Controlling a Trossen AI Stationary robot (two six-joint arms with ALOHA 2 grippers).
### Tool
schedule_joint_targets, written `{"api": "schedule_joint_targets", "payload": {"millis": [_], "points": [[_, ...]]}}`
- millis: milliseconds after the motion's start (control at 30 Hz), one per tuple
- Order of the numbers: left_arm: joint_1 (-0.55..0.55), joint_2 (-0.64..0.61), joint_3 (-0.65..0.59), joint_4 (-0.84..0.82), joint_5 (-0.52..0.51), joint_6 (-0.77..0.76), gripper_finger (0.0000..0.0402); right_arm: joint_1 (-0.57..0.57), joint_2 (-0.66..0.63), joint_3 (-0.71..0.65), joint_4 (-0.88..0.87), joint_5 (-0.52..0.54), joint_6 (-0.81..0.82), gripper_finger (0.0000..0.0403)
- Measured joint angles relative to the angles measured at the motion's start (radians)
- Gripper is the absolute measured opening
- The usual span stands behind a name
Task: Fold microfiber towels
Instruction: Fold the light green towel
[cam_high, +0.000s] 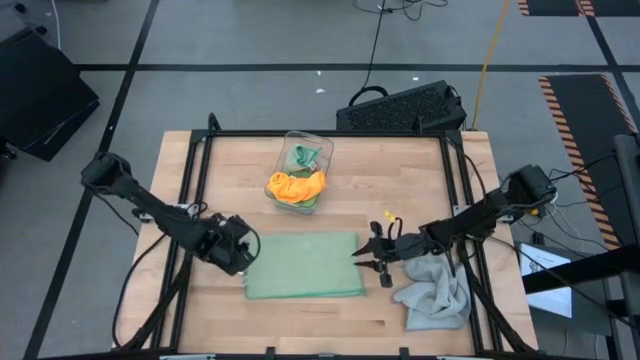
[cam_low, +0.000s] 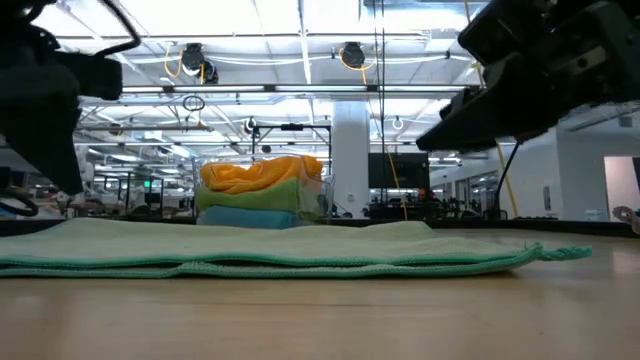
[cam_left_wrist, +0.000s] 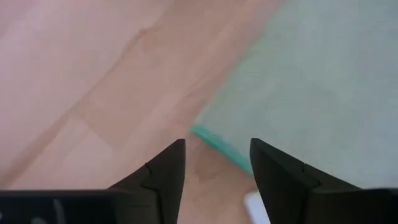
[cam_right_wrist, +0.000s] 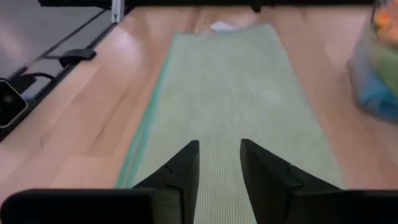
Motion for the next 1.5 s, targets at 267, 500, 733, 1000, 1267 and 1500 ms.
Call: {"api": "schedule_joint_targets", "payload": {"millis": [267,500,733,1000,1267,1500], "points": [[0.145,-0.097,-0.005,0.055,0.109,0.263,0.0255,-0.046,-0.001,0.045,-0.010,-0.009,-0.093,0.0125],[0.235,-0.073,-0.029,0.082,0.188,0.457,0.0251,-0.122,-0.001,0.095,-0.047,-0.088,-0.110,0.0139],[0.286,-0.069,-0.143,0.235,0.210,0.522,0.0217,-0.166,-0.001,0.106,-0.051,-0.104,-0.146,0.0141],[0.278,-0.070,-0.222,0.347,0.274,0.574,0.0133,-0.184,-0.001,0.106,-0.040,-0.139,-0.144,0.0141],[0.253,-0.074,-0.160,0.306,0.302,0.625,0.0013,-0.227,0.101,0.218,-0.025,-0.138,-0.091,0.0141],[0.248,-0.074,-0.029,0.129,0.303,0.598,0.0007,-0.270,0.345,0.508,-0.085,-0.225,-0.093,0.0141]]}}
